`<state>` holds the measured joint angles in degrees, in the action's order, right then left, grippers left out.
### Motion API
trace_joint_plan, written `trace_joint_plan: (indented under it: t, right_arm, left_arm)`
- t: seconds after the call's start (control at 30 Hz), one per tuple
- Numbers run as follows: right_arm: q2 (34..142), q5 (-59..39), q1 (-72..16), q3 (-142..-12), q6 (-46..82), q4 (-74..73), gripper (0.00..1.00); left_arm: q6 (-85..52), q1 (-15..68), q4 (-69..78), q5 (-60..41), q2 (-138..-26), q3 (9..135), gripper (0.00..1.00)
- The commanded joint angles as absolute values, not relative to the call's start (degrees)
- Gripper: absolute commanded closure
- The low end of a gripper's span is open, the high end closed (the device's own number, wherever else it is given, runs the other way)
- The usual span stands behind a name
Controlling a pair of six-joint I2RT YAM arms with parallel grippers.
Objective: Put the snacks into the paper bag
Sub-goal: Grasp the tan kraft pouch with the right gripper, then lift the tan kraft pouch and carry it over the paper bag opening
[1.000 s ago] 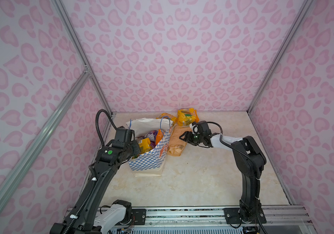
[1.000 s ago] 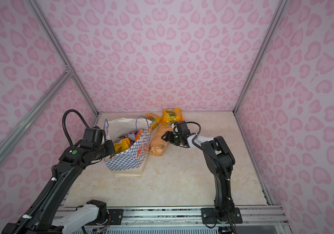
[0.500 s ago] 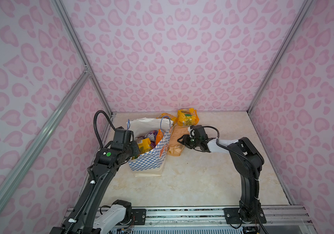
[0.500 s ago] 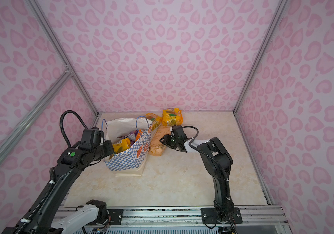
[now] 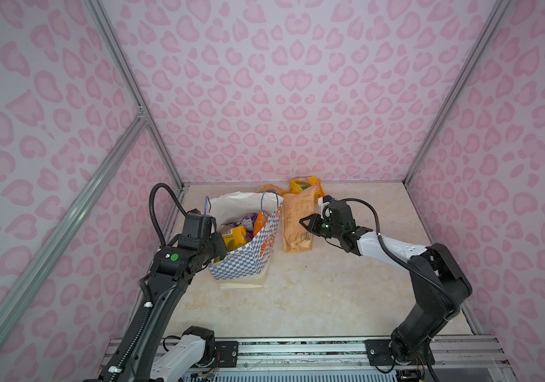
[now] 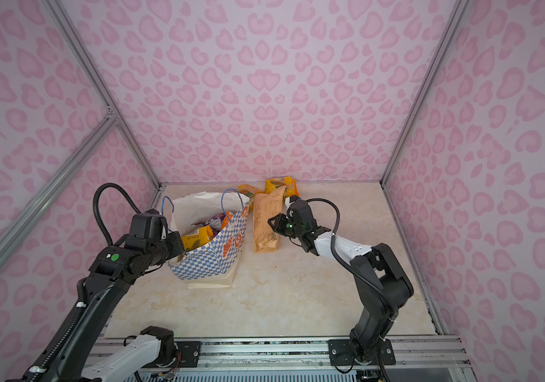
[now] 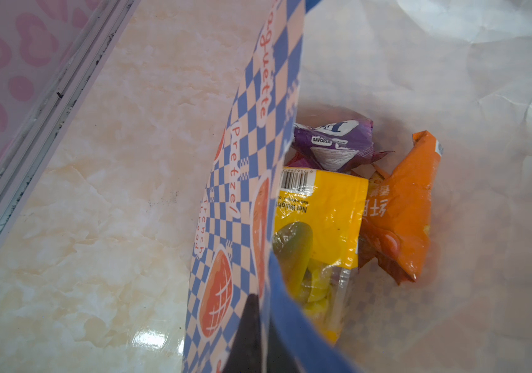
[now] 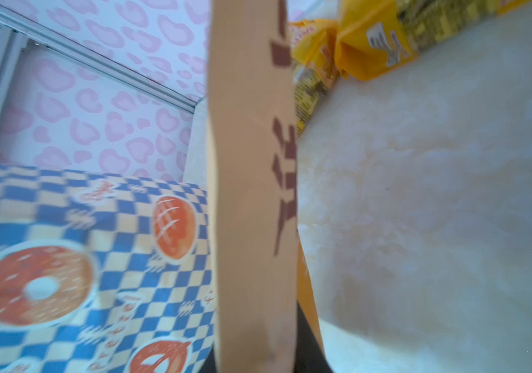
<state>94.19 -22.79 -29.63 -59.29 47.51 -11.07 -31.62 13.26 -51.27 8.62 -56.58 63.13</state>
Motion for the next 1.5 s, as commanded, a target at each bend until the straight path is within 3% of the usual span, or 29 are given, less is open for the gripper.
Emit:
trace_joint_plan:
  t: [0.0, 0.23, 0.47, 0.97, 1.3, 1.47]
  right_arm:
    - [86.2, -18.6, -30.5, -58.6, 41.4, -3.3, 0.8]
    - [69.3, -11.6, -32.9, -62.2, 37.0, 7.6, 0.86]
    - [67.2, -4.0, -41.8, -74.3, 32.1, 11.5, 0.89]
    - [89.9, -2.3, -55.5, -107.1, 24.1, 14.0, 0.94]
    - [109.9, -2.7, -56.7, -129.3, 23.0, 24.4, 0.97]
    - [115.4, -1.7, -56.7, -134.1, 23.2, 27.8, 0.98]
  left_arm:
    - [-31.5, 13.3, -52.5, 9.2, -56.2, 62.9, 0.95]
    - [-31.5, 13.3, -51.8, 8.3, -56.7, 62.9, 0.95]
    - [-31.6, 13.2, -51.8, 8.1, -56.7, 63.3, 0.95]
    - [-32.2, 13.2, -52.4, 7.0, -54.4, 62.2, 0.95]
    - [-32.2, 13.2, -53.1, 6.9, -53.7, 62.8, 0.95]
    - [-32.3, 13.2, -53.2, 6.9, -53.3, 62.7, 0.94]
